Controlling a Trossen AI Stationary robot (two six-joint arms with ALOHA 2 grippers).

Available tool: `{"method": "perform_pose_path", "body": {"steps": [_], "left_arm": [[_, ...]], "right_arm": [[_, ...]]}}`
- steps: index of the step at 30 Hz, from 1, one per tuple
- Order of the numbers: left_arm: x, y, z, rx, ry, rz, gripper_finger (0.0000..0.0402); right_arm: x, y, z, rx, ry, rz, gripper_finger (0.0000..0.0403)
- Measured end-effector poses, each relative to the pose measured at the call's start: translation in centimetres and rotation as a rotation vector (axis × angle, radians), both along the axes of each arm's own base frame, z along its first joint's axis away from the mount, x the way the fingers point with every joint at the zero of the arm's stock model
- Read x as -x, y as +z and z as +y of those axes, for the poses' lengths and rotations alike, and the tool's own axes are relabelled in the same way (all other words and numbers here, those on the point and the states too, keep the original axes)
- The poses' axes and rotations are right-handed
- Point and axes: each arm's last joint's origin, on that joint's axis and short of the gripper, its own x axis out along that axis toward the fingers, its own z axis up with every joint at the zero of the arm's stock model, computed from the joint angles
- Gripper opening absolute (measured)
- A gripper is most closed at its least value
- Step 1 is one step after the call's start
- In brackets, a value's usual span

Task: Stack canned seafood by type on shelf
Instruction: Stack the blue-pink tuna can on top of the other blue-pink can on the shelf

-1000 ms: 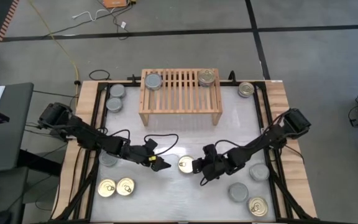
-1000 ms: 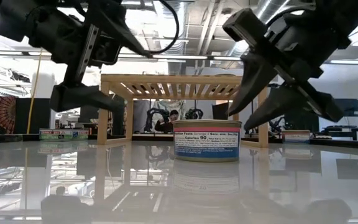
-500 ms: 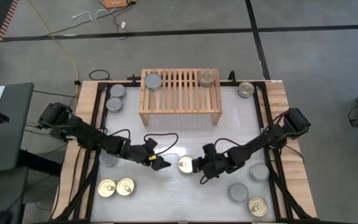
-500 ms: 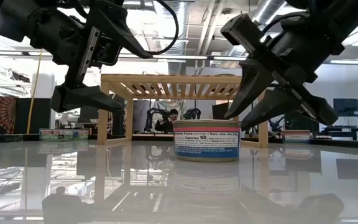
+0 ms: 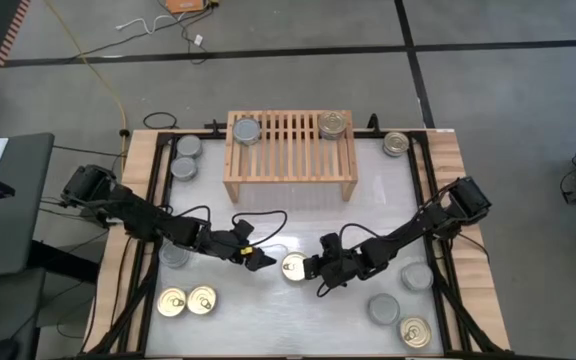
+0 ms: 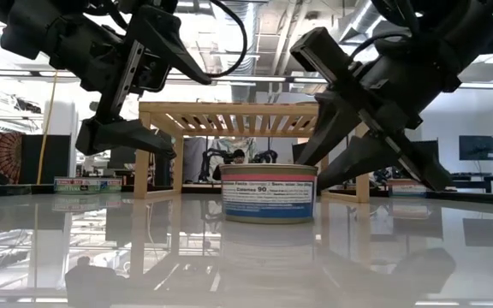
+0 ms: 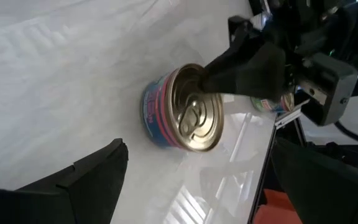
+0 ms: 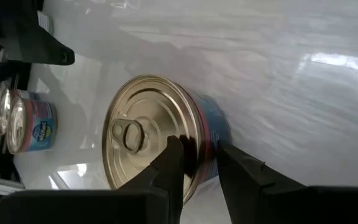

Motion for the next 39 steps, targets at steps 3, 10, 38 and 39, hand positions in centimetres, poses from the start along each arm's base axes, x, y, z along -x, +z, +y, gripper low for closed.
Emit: {"method": "perform_pose_path", "body": {"steps": [3, 10, 38, 39], "left_arm": [[0.0, 0.0, 0.0, 0.012, -0.008, 0.004, 0.0378], [0.1, 0.0, -0.3, 0.118, 0.041, 0.014, 0.0378], [-3.4, -2.9, -2.1, 0.155, 0.059, 0.058, 0.0378], [-3.4, -2.9, -2.1, 0.155, 0.060, 0.061, 0.0378]], "right_arm": [[-0.1, 0.0, -0.2, -0.002, -0.005, 0.000, 0.0118], [-0.1, 0.1, -0.2, -0.004, 0.000, -0.001, 0.0103], [-0.2, 0.3, -0.2, -0.008, 0.002, -0.021, 0.0058], [-0.2, 0.3, -0.2, -0.008, 0.002, -0.020, 0.0058]]}}
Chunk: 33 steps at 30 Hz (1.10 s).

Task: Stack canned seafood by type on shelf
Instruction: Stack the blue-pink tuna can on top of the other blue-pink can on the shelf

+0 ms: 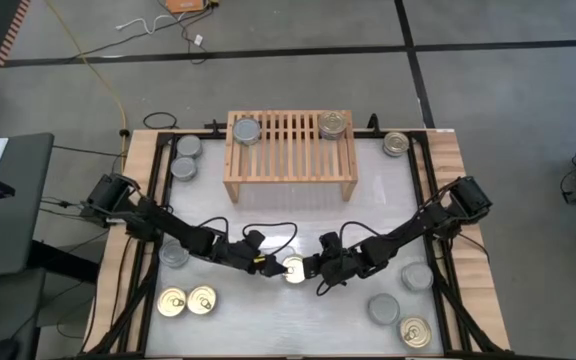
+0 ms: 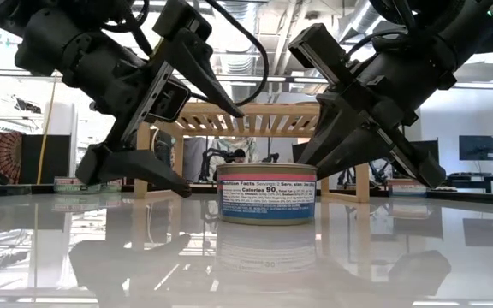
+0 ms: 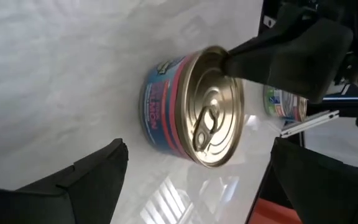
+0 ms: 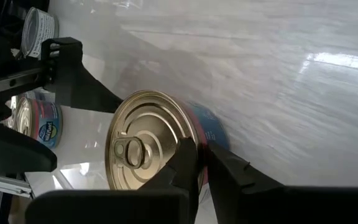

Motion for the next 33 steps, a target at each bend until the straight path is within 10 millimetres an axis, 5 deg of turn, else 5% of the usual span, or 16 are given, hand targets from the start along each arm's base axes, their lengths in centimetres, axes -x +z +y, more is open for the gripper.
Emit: {"method": "perform_pose_path", "body": {"steps": [33], "left_arm": [[-0.41, 0.47, -0.16, -0.033, -0.013, 0.017, 0.0377]], "right_arm": [[-0.17, 0.03, -0.34, 0.010, 0.000, -0.002, 0.0034]]}}
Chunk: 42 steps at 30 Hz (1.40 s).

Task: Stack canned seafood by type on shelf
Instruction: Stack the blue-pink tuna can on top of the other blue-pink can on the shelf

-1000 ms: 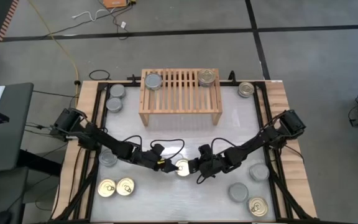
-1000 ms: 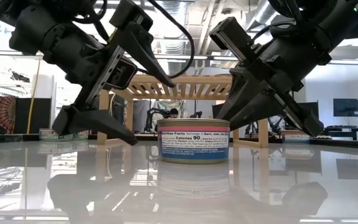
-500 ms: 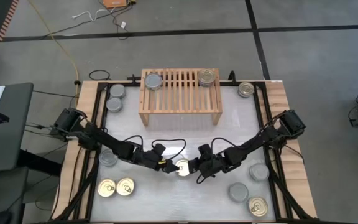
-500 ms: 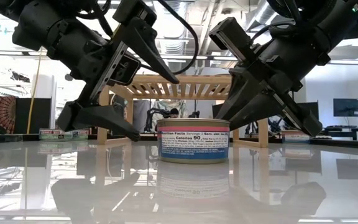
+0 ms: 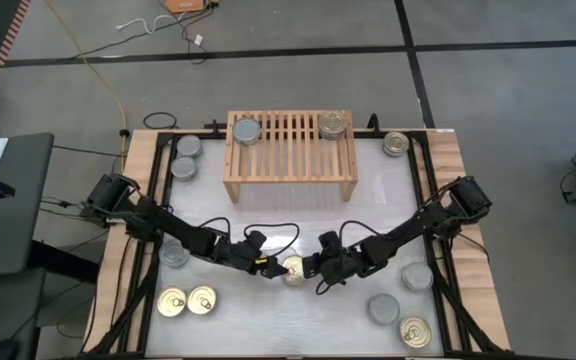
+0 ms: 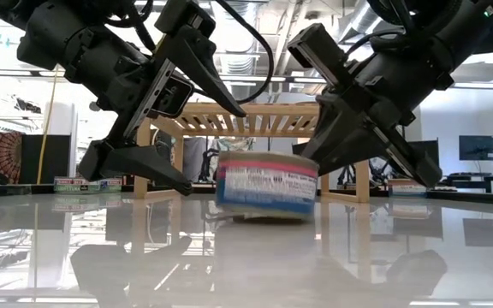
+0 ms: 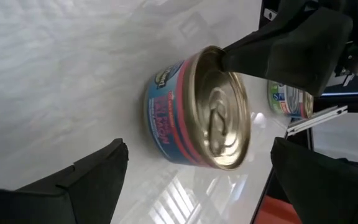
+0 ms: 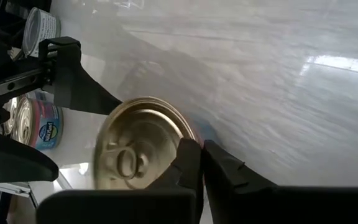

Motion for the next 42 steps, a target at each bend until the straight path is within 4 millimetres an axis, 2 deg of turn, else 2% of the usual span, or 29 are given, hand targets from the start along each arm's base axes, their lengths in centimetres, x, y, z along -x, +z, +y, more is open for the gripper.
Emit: {"method": "perform_pose_path", "body": {"steps": [11, 20, 34, 42], "left_arm": [[0.0, 0.0, -0.1, 0.020, 0.000, 0.000, 0.0377], [-1.6, -2.3, -1.4, 0.157, -0.028, 0.032, 0.0377], [-1.8, -2.4, -1.2, 0.182, 0.050, 0.004, 0.0378], [-3.0, -3.6, -1.1, 0.270, 0.029, -0.073, 0.0378]], "right_arm": [[0.0, 0.0, 0.0, 0.001, 0.001, -0.001, 0.0030], [0.0, 0.0, 0.0, 0.001, 0.002, -0.002, 0.0030], [0.0, 0.0, 0.0, 0.004, 0.006, -0.002, 0.0030], [0.0, 0.0, 0.0, 0.006, 0.008, -0.002, 0.0030]]}}
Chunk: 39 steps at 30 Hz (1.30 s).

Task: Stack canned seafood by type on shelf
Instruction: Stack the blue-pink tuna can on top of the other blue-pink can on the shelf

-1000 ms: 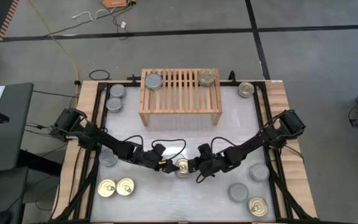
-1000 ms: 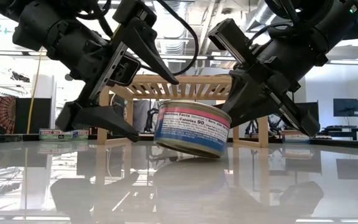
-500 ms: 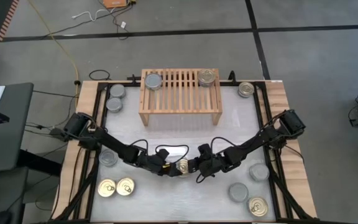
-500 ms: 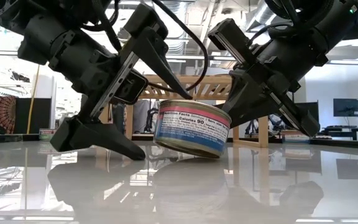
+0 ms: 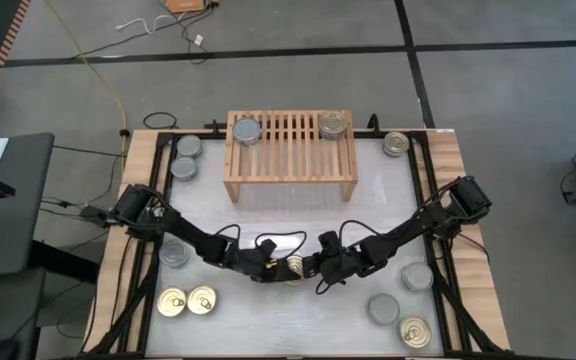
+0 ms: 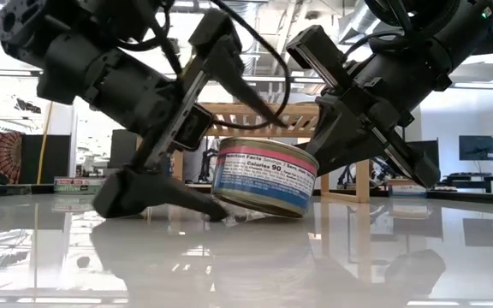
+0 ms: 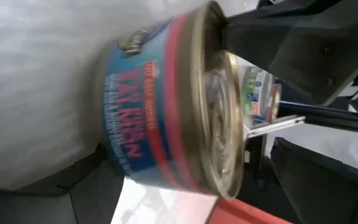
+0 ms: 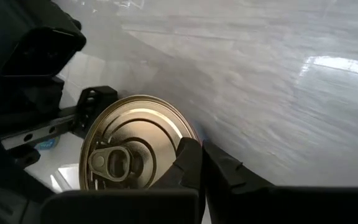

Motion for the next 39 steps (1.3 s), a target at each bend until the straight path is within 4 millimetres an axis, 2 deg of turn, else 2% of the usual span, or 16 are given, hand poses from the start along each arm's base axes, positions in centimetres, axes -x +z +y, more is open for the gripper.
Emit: {"method": "perform_pose_path", "body": {"steps": [11, 32, 39], "left_arm": [[-0.19, 0.03, 0.71, -0.010, 0.016, -0.002, 0.0378], [-0.10, 0.13, 0.68, -0.043, -0.017, -0.006, 0.0377], [-0.12, 0.26, 0.63, -0.059, -0.042, -0.027, 0.0340]], "right_arm": [[0.02, 0.00, 0.05, 0.000, 0.002, 0.000, 0.0030], [0.02, 0.00, 0.04, 0.002, 0.003, 0.001, 0.0030], [0.03, -0.03, -0.02, 0.004, 0.002, 0.005, 0.0031]]}}
